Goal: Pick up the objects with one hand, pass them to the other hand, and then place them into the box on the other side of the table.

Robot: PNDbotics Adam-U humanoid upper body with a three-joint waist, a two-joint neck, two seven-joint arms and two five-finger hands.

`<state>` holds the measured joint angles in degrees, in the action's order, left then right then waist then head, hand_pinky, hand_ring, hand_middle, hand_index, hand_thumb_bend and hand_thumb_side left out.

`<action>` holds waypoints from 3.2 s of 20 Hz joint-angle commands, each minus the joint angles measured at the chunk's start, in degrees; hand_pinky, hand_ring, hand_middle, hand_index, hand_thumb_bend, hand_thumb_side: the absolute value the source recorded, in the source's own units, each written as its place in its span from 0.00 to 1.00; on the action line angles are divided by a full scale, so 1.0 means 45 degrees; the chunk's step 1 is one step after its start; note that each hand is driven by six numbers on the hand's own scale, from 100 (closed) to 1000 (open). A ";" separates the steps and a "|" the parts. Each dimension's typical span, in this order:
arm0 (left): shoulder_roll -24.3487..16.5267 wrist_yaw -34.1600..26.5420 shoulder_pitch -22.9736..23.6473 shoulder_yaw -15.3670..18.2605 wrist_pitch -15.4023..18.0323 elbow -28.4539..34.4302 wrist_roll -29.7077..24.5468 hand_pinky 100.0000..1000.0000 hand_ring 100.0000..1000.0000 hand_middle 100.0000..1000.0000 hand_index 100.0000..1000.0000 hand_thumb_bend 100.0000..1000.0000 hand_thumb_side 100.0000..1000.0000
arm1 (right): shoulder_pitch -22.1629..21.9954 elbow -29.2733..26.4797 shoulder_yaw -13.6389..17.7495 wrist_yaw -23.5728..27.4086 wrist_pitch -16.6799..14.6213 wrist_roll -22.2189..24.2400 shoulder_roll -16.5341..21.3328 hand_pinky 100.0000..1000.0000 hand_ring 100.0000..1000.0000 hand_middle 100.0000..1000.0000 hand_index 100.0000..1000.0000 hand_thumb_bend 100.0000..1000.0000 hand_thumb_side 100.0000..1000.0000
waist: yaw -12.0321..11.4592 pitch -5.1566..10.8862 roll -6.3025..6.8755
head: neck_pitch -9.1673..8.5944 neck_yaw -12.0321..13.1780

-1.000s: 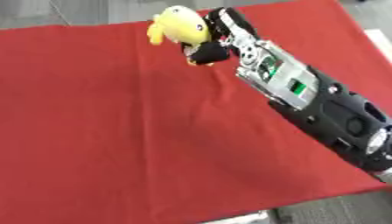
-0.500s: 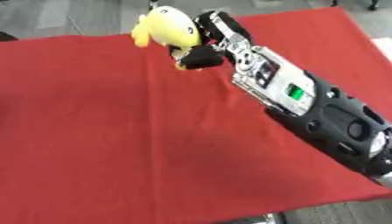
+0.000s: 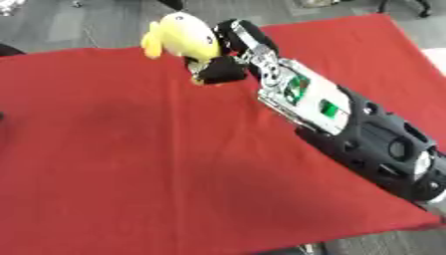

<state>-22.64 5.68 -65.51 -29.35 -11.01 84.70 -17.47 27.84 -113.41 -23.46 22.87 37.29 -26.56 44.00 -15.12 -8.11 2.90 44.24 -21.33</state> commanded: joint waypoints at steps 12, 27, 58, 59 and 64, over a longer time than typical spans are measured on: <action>0.1236 0.1553 -0.0661 -0.0712 0.0782 -0.0988 -0.0937 0.88 0.72 0.68 0.75 0.00 0.16 | 0.0559 -0.0263 -0.0382 0.0460 0.0679 -0.1319 -0.0318 0.27 0.47 0.30 0.17 0.02 0.00 | -0.0068 0.0440 0.0112 | -0.0027 0.0142; 0.1548 0.3960 -0.0573 -0.0879 0.3013 -0.1351 -0.3034 0.92 0.84 0.78 0.86 0.13 0.18 | 0.0678 -0.0263 -0.0662 0.0559 -0.0873 0.1466 -0.0484 0.29 0.46 0.29 0.17 0.01 0.00 | -0.0115 0.0318 0.0094 | -0.0027 0.0072; 0.2086 0.5403 -0.0356 -0.1029 0.3902 -0.1509 -0.1976 0.88 0.80 0.69 0.78 0.22 0.14 | 0.0607 -0.0263 -0.0759 -0.0395 -0.1274 0.4899 -0.0622 0.29 0.45 0.27 0.16 0.03 0.00 | -0.0057 0.0028 0.0036 | -0.0027 0.0034; 0.2097 0.5184 -0.0347 -0.1029 0.3977 -0.1512 -0.2018 0.88 0.78 0.67 0.76 0.18 0.13 | 0.0599 -0.0263 -0.0768 -0.0403 -0.1268 0.4910 -0.0625 0.29 0.45 0.27 0.16 0.03 0.00 | -0.0057 0.0021 0.0032 | -0.0027 0.0025; 0.2133 0.4024 -0.0330 -0.0991 0.4276 -0.1472 -0.1756 0.88 0.70 0.55 0.65 0.00 0.09 | 0.0575 -0.0263 -0.0759 -0.0458 -0.1201 0.4866 -0.0627 0.28 0.45 0.27 0.16 0.03 0.00 | -0.0060 0.0002 0.0022 | -0.0027 -0.0014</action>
<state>-12.96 25.40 -65.84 -34.46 7.78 77.10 -25.95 29.89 -113.57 -27.22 21.29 31.65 -4.69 40.57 -15.36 -8.17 2.90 44.24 -21.33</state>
